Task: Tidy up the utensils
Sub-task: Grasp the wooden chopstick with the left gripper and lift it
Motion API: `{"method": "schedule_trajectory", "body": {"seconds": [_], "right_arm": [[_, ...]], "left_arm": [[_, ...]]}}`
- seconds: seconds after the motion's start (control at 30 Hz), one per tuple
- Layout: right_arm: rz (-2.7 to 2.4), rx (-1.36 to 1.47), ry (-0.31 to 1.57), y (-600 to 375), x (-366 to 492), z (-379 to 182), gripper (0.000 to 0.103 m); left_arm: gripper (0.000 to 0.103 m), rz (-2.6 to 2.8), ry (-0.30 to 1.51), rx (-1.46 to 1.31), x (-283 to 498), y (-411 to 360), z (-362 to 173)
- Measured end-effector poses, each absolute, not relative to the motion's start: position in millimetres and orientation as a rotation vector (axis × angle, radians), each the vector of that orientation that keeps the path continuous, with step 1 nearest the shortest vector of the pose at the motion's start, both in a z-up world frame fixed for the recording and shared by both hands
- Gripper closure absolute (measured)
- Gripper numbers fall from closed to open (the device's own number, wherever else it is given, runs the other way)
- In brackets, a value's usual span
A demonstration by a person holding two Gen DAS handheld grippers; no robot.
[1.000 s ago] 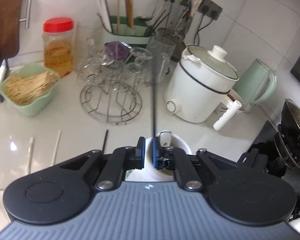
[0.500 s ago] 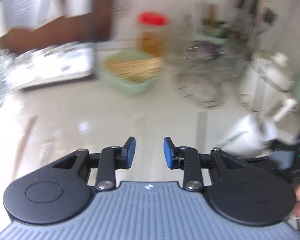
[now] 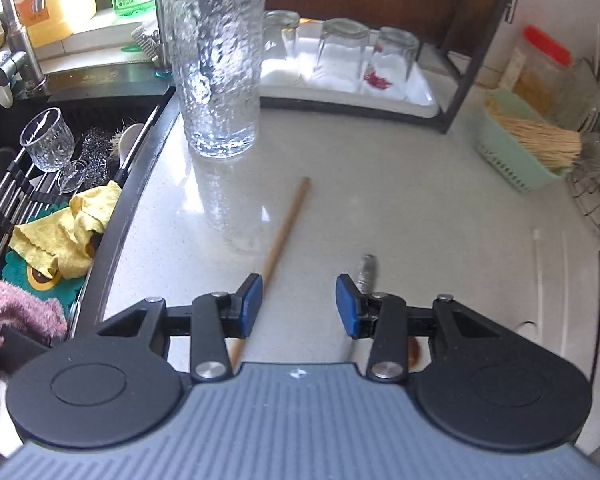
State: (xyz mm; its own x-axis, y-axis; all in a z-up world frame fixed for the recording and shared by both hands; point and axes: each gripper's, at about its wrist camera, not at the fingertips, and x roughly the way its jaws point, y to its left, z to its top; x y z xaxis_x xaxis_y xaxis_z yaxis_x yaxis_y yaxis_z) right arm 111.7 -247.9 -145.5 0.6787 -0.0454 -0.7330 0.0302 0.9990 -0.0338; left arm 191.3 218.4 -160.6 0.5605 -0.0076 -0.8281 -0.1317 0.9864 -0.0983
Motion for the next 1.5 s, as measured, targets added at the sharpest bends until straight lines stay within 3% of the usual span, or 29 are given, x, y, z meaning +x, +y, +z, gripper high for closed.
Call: {"method": "schedule_trajectory", "body": {"seconds": [0.1,0.43,0.73,1.1,1.5], "right_arm": [[-0.073,0.003,0.837,-244.9,111.8,-145.9,0.0],[-0.145,0.054,0.837,-238.6,114.6,-142.7,0.0],[-0.156,0.048,0.835,-238.4,116.0,-143.4,0.0],[-0.111,0.014,0.82,-240.0,116.2,-145.6,0.0],[-0.056,0.002,0.81,-244.1,116.6,-146.6,0.0]], "left_arm": [[0.058,0.066,0.988,-0.148,200.7,230.5,-173.1],[0.094,0.035,1.004,-0.097,229.4,231.7,-191.3],[0.096,0.045,0.962,-0.063,228.8,219.4,-182.4],[0.097,0.021,0.83,-0.161,202.5,188.1,-115.1],[0.096,-0.176,0.624,-0.257,203.2,73.6,-32.5]]}}
